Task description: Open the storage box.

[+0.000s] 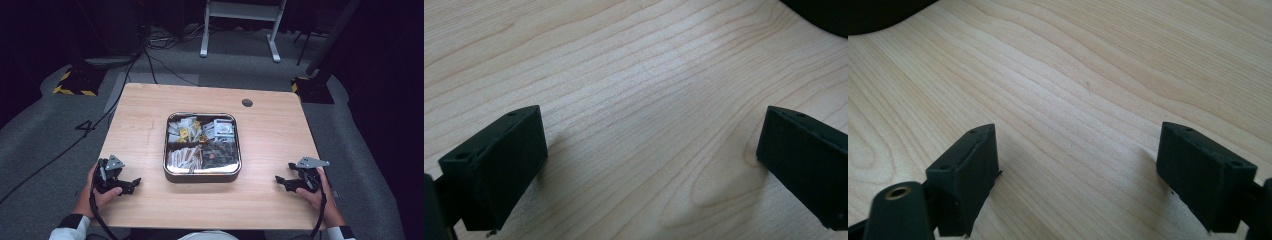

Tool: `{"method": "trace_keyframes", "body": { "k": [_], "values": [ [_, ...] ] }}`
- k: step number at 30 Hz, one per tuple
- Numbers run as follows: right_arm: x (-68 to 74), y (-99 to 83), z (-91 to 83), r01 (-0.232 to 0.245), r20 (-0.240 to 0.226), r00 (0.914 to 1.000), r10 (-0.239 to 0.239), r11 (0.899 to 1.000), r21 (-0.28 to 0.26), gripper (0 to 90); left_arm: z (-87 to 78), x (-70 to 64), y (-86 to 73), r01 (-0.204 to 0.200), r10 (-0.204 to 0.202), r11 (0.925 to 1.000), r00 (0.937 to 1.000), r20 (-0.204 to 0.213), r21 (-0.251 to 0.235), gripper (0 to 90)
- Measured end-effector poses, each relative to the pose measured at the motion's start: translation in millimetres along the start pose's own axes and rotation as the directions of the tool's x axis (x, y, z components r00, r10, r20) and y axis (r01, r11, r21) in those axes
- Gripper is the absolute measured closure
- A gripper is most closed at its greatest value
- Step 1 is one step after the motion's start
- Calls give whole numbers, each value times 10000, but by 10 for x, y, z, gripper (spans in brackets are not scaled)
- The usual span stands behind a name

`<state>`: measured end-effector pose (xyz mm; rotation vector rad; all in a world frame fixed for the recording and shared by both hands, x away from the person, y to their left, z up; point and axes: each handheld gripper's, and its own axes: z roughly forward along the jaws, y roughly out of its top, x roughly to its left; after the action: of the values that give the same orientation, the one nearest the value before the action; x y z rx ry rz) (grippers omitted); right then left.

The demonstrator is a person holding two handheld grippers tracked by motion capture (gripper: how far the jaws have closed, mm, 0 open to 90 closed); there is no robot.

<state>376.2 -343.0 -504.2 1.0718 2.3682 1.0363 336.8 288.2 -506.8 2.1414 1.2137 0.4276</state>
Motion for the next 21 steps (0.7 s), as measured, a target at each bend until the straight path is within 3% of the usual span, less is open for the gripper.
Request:
{"method": "trace_keyframes", "body": {
  "k": [13, 14, 21],
  "values": [
    [-25, 8, 0, 26, -36, 10000, -26, 9999, 126, 155, -16, 13, -16, -53, 53, 10000, 10000, 10, 11, 1],
    [-23, 22, -17, -63, 49, 10000, 62, 9993, 370, 158, -16, 16, -14, -73, 73, 10000, 10000, 36, 27, 0],
    [-71, 40, -12, -346, -94, 9993, 349, 9990, 288, 172, -16, 15, -14, -71, 71, 10000, 10000, 31, 29, 1]
  ]
}}
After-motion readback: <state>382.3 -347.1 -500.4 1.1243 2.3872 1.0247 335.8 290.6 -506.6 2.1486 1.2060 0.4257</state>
